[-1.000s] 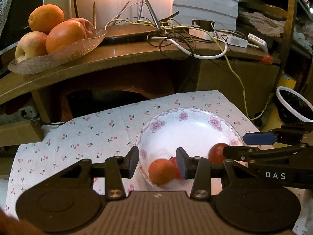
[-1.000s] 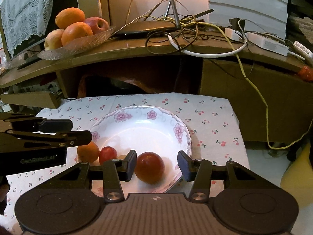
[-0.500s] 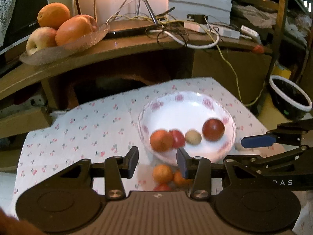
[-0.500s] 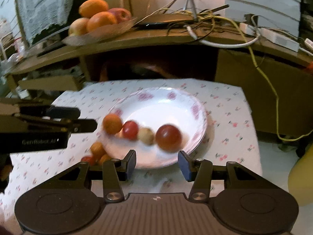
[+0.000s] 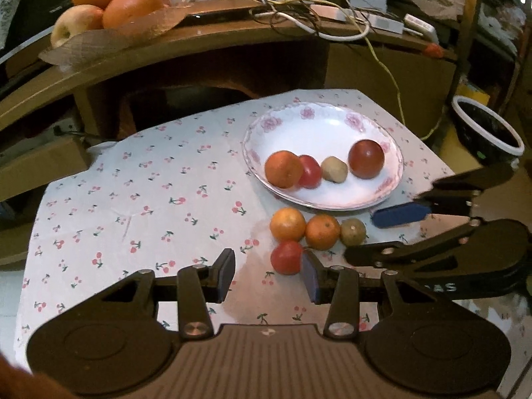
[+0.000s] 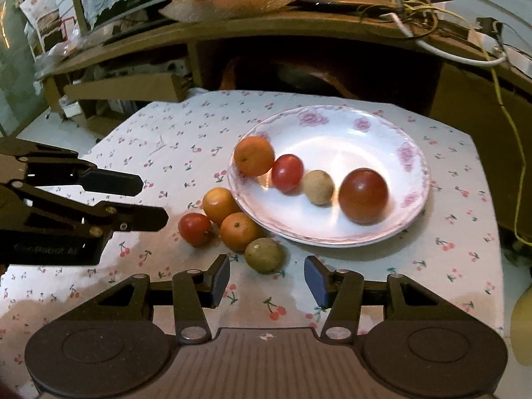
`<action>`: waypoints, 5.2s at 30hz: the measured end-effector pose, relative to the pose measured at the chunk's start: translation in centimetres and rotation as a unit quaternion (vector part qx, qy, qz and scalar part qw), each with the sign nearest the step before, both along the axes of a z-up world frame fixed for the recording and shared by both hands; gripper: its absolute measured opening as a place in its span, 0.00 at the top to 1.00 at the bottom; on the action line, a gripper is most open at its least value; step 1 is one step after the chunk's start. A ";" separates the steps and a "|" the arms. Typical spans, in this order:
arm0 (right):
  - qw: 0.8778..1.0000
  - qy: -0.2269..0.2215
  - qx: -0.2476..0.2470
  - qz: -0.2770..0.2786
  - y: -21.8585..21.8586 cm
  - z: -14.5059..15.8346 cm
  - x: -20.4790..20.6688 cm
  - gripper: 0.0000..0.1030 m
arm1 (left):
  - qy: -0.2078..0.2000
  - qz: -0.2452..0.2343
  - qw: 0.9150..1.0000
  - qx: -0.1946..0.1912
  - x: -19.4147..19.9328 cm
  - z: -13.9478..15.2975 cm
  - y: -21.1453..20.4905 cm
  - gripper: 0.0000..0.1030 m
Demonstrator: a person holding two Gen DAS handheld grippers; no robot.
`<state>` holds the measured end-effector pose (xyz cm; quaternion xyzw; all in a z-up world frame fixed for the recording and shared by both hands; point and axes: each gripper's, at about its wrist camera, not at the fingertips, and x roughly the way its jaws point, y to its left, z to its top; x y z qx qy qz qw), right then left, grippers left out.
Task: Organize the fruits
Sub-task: 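Grasp a brown kiwi with the right tool while the left tool approaches a red tomato, then grasp the small red tomato with the left tool while the right tool holds the kiwi, then carry the red tomato with the left tool while the right tool carries the kiwi over the plate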
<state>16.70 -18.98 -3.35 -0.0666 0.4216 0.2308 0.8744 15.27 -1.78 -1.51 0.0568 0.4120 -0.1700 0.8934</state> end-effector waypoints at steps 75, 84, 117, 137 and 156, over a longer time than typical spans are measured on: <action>0.999 0.038 -0.002 -0.003 -0.8 -0.1 0.2 0.74 | 0.008 -0.026 1.000 0.006 2.3 -3.5 -2.2 0.58; 0.999 0.037 -0.004 -0.008 -0.9 -0.3 0.3 0.74 | 0.015 -0.036 0.999 0.013 1.5 -3.1 -2.6 0.68; 0.999 0.032 -0.024 0.011 -0.6 -0.3 -0.1 0.74 | 0.022 -0.055 0.998 0.025 0.0 -3.1 -2.3 0.66; 1.000 0.007 0.008 -0.011 -1.0 2.1 0.4 0.75 | -0.011 -0.048 0.999 -0.003 1.5 -0.2 -3.6 0.68; 0.998 -0.006 0.020 -0.058 -2.6 2.4 2.1 0.75 | -0.026 -0.040 0.999 -0.003 4.2 0.2 -5.4 0.68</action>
